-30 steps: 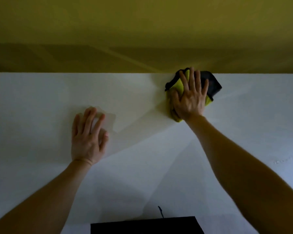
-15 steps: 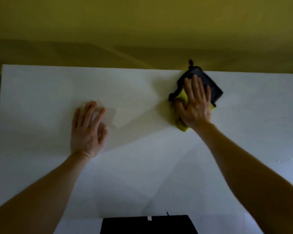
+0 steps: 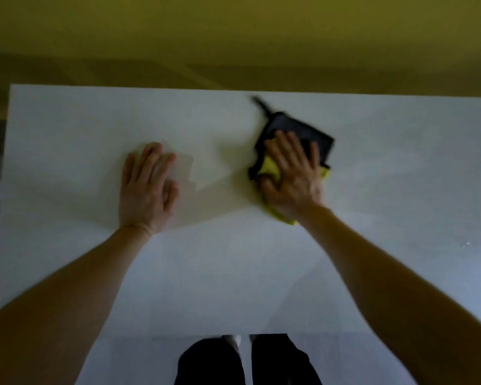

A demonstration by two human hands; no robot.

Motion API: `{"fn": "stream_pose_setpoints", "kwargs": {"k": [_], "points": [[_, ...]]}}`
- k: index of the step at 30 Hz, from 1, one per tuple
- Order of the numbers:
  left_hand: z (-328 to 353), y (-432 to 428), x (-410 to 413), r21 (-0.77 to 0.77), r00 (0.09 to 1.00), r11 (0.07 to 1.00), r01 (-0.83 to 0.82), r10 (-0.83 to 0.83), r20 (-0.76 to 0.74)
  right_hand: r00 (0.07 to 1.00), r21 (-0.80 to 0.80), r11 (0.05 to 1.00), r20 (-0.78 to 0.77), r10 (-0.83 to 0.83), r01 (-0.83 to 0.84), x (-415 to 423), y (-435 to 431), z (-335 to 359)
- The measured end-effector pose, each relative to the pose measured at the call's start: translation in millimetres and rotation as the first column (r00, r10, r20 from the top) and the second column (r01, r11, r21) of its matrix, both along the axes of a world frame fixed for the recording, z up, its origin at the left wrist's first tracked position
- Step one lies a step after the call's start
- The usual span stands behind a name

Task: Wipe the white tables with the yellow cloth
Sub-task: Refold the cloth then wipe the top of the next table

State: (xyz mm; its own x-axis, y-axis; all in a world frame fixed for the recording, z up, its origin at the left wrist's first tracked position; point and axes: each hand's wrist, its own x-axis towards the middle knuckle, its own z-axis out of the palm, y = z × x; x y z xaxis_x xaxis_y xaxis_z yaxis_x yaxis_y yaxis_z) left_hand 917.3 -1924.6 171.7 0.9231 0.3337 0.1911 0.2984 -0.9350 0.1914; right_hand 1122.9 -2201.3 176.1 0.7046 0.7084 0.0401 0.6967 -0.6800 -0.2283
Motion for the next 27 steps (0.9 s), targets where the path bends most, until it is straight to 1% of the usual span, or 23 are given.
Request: {"fn": "stream_pose_setpoints", "kwargs": {"k": [1, 3, 5, 6, 8, 10, 11, 13, 14, 15, 16, 18, 20, 22, 24, 25, 26, 27], "points": [[0.3, -1.3, 1.1, 0.001, 1.0, 1.0, 0.002, -0.002, 0.007, 0.996, -0.029, 0.995, 0.014, -0.092, 0.092, 18.9, -19.3, 1.7], [-0.6, -2.8, 0.2, 0.012, 1.0, 1.0, 0.005, -0.005, 0.021, 0.982, -0.088, 0.978, 0.011, -0.186, 0.187, 35.1, -36.9, 5.8], [0.3, -2.7, 0.7, 0.038, 1.0, 0.999, -0.01, 0.009, 0.026, 0.969, -0.072, 0.967, -0.004, -0.245, 0.244, 12.7, -19.5, 5.9], [1.3, -4.8, -1.3, 0.052, 0.999, 0.998, -0.022, 0.02, 0.031, 0.971, -0.035, 0.971, -0.017, -0.238, 0.238, -11.9, -4.1, 6.2], [6.1, -14.9, -13.7, 0.051, 0.997, 0.997, -0.062, 0.06, 0.04, 0.991, 0.04, 0.99, -0.028, -0.131, 0.132, -84.6, 30.4, 2.1], [19.1, -27.4, -36.4, 0.03, 0.995, 0.995, -0.1, 0.1, -0.002, 0.997, 0.015, 0.999, -0.06, 0.048, -0.047, -156.6, 64.4, 3.1], [26.9, -35.1, -53.5, 0.012, 0.99, 0.991, -0.134, 0.134, -0.053, 0.988, -0.007, 0.991, -0.083, 0.133, -0.134, -180.8, 76.0, 7.9], [41.8, -50.6, -92.2, -0.04, 0.962, 0.974, -0.224, 0.215, -0.166, 0.969, -0.023, 0.974, -0.109, 0.22, -0.224, -195.6, 82.4, 11.0], [47.4, -57.6, -109.8, -0.058, 0.944, 0.966, -0.253, 0.234, -0.233, 0.967, -0.021, 0.971, -0.103, 0.233, -0.236, -189.0, 76.4, 9.5], [52.3, -63.2, -124.1, -0.069, 0.927, 0.965, -0.251, 0.219, -0.303, 0.97, -0.016, 0.974, -0.098, 0.222, -0.224, -178.1, 63.6, 8.0], [55.2, -67.4, -136.0, -0.085, 0.909, 0.97, -0.226, 0.179, -0.377, 0.979, -0.013, 0.984, -0.098, 0.177, -0.179, -163.9, 43.6, 5.3], [61.7, -71.1, -149.1, -0.114, 0.848, 0.979, -0.172, 0.088, -0.523, 0.996, -0.004, 1.0, -0.09, 0.006, -0.007, -131.7, -11.4, 0.5], [69.2, -72.5, -151.1, -0.126, 0.78, 0.974, -0.187, 0.069, -0.623, 0.986, -0.011, 0.988, -0.07, -0.153, 0.153, -103.8, -70.2, 2.0], [74.7, -71.5, -150.2, -0.134, 0.728, 0.966, -0.22, 0.071, -0.681, 0.956, -0.065, 0.957, -0.066, -0.287, 0.283, -90.8, -102.0, 6.5], [76.8, -68.5, -150.0, -0.147, 0.69, 0.963, -0.225, 0.051, -0.722, 0.894, -0.106, 0.894, -0.066, -0.444, 0.436, -107.7, -84.9, 8.6], [76.5, -66.9, -150.3, -0.139, 0.678, 0.966, -0.218, 0.047, -0.733, 0.874, -0.1, 0.875, -0.069, -0.481, 0.474, -126.3, -63.8, 9.4], [75.2, -66.6, -150.0, -0.131, 0.672, 0.969, -0.208, 0.044, -0.739, 0.885, -0.081, 0.887, -0.073, -0.46, 0.454, -150.3, -39.2, 8.5], [75.0, -67.9, -149.6, -0.124, 0.671, 0.973, -0.195, 0.04, -0.74, 0.924, -0.064, 0.927, -0.079, -0.374, 0.37, -179.9, -13.5, 6.6]]}}
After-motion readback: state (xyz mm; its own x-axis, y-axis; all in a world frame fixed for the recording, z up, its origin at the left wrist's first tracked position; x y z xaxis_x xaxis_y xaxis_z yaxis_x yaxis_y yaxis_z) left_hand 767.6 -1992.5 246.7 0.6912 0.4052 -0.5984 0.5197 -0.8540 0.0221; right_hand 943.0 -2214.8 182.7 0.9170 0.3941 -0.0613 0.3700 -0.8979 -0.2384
